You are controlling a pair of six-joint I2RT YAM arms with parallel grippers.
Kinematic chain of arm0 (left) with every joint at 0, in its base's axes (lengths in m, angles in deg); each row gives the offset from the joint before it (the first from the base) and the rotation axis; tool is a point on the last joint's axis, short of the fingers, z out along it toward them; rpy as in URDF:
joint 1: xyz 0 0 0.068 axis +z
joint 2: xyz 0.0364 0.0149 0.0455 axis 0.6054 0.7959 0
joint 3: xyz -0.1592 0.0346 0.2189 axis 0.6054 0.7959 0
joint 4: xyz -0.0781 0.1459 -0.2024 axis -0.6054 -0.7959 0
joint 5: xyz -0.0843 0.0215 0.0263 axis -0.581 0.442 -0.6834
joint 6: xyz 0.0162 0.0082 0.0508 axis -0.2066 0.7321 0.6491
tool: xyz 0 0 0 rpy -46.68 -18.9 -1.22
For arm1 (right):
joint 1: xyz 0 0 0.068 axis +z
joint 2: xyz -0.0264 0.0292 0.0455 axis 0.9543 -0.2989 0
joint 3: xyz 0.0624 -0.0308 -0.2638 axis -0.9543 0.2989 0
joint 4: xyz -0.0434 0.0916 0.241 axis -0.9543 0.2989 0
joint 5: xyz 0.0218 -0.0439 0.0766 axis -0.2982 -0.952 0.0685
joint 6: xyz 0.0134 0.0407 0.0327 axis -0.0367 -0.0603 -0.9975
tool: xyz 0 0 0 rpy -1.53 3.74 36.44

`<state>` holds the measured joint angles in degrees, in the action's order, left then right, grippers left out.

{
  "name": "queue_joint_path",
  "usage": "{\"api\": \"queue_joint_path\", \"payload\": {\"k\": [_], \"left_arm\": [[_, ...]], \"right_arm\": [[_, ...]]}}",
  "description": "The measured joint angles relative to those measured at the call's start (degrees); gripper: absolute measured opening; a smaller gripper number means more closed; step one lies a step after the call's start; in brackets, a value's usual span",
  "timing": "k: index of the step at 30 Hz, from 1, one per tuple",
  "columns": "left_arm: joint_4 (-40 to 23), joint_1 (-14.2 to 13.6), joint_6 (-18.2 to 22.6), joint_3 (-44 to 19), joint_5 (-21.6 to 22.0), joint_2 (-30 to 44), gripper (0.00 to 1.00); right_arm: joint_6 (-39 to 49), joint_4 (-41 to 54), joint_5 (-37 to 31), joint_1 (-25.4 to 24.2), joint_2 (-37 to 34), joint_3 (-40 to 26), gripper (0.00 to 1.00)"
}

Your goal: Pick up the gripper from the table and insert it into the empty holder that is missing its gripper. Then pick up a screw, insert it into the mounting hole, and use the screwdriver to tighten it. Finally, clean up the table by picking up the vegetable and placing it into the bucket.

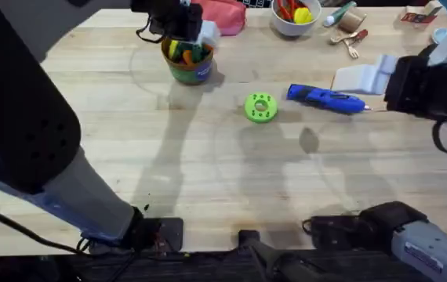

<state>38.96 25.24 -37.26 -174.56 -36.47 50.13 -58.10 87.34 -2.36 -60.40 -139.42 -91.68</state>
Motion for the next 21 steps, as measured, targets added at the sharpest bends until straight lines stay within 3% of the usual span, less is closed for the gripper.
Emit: {"api": "queue_joint_path", "payload": {"k": [1, 3, 8, 14, 21], "left_arm": [[-0.6, 0.1, -0.1, -0.2, 0.0, 0.0, 0.913], [-2.8, 0.4, -0.2, -0.7, 0.0, 0.0, 0.980], [-8.7, 1.9, -0.2, -1.1, 0.0, -2.8, 0.987], [-14.7, 2.8, -0.3, 0.0, 2.2, -13.7, 0.986], [-14.4, 2.8, -0.3, 14.0, 3.0, -30.7, 0.987]], "right_arm": [[0.0, 0.0, 0.0, 0.0, 0.0, 0.0, 0.994], [0.0, 0.0, 0.0, 0.0, 0.0, 0.0, 0.994], [0.0, 0.0, 0.0, 0.0, 0.0, 0.0, 0.994], [0.0, 0.0, 0.0, 0.0, 0.0, 0.0, 0.994], [0.0, 0.9, 0.0, 0.0, 0.0, 0.0, 0.994]]}}
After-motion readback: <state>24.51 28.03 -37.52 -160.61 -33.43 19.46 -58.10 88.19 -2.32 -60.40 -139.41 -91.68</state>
